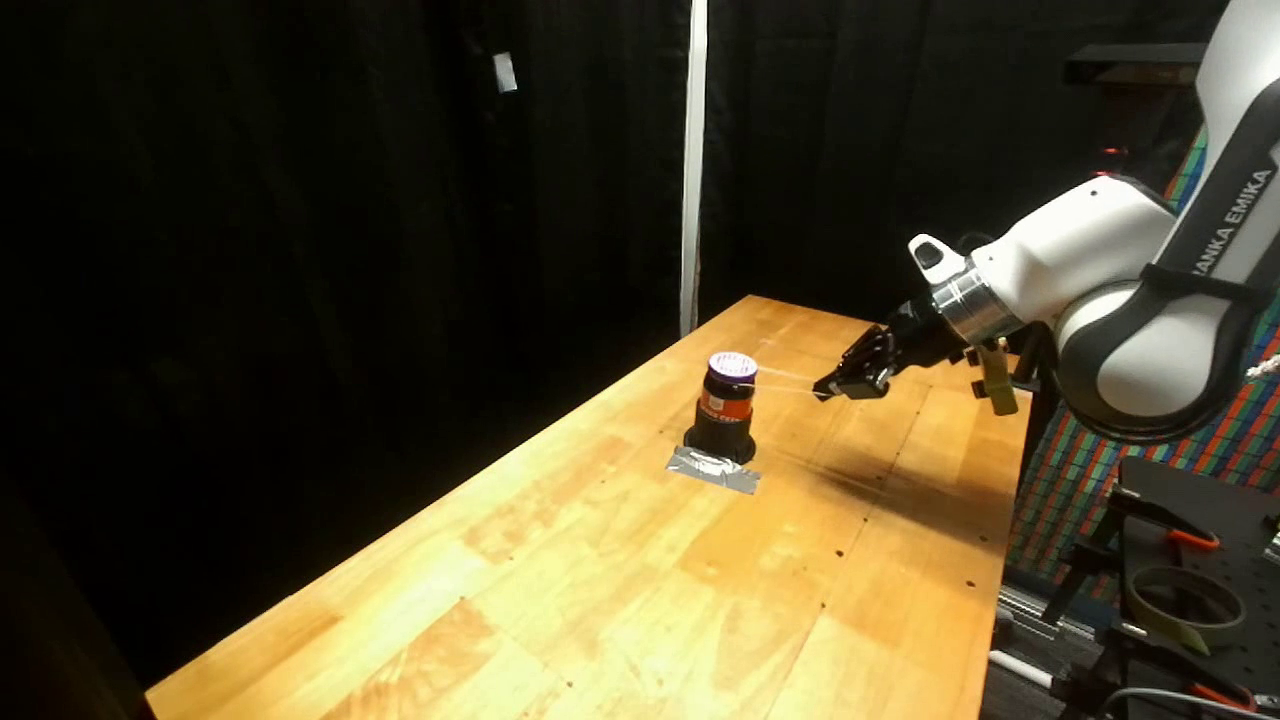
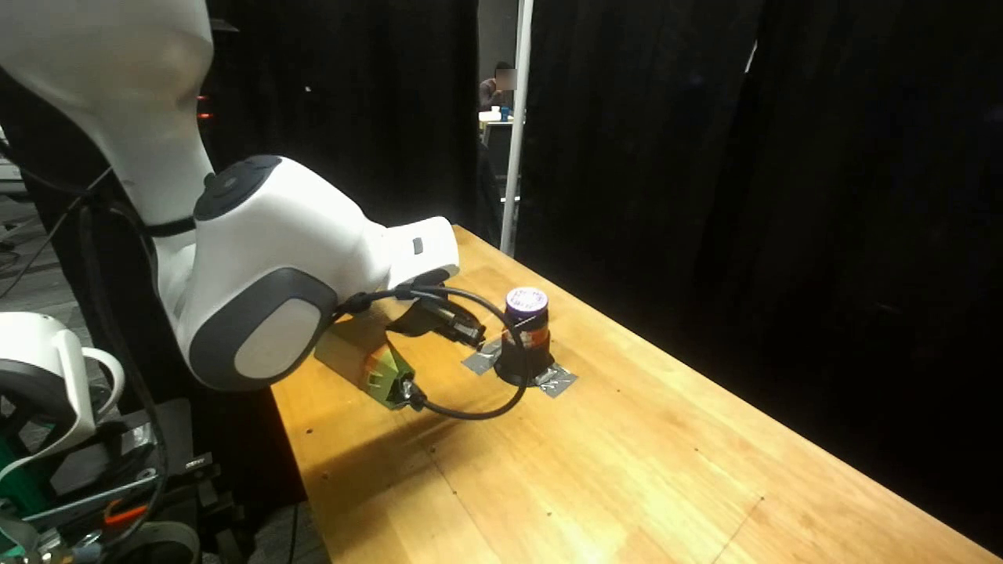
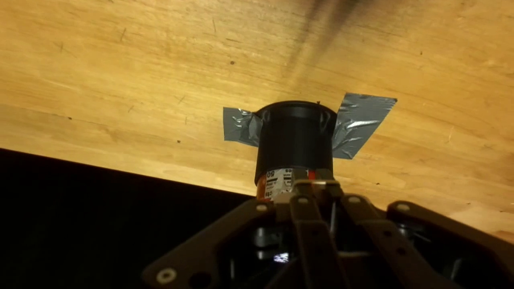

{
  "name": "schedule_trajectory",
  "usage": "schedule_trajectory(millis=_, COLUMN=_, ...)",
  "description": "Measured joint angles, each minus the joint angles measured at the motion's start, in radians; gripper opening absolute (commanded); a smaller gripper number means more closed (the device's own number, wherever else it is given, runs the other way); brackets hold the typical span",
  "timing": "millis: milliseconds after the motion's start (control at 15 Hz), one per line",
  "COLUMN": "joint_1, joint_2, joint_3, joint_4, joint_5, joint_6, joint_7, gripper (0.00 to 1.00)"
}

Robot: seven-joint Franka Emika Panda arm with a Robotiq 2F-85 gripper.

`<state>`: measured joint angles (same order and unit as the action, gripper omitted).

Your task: Put the elastic around the bottle

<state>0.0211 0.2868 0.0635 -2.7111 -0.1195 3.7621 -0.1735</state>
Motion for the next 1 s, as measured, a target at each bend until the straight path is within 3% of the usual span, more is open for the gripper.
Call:
schedule_trajectory(millis=533, joint_1=0.041, joint_2=0.183, joint_3=-0.017, joint_4=-0.020, joint_5=0.095, joint_6=0.464, joint_7=-0.011, gripper=0.13)
schedule_trajectory(millis=1000, joint_1=0.080, joint_2=0.185, joint_3=-0.019, joint_4=0.046, joint_5=0.173, joint_6=0.451, joint_7=-0.011, gripper=0.12)
